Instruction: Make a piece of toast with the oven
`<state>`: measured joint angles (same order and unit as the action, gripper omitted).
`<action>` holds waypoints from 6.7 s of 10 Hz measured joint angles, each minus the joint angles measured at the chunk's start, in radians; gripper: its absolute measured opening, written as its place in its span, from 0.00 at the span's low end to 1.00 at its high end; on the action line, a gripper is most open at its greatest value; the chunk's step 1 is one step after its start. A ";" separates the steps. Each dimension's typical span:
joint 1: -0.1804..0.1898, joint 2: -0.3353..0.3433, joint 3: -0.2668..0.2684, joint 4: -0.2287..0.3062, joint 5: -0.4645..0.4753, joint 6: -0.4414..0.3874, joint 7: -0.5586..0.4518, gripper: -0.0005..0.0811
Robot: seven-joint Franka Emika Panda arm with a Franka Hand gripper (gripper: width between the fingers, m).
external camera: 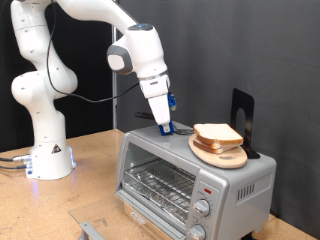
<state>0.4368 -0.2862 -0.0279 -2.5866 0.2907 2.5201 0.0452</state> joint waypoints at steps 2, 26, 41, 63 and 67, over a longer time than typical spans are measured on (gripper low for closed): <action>0.000 0.000 0.002 -0.001 0.000 0.001 0.004 0.55; -0.148 -0.282 -0.157 -0.170 -0.002 0.078 0.049 0.55; -0.189 -0.133 -0.132 -0.052 -0.107 0.003 0.093 0.55; -0.160 -0.056 -0.073 0.024 -0.056 0.070 0.116 0.55; -0.160 -0.037 -0.053 0.046 -0.062 -0.002 0.135 0.55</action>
<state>0.2765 -0.3233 -0.0806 -2.5405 0.2290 2.5183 0.1807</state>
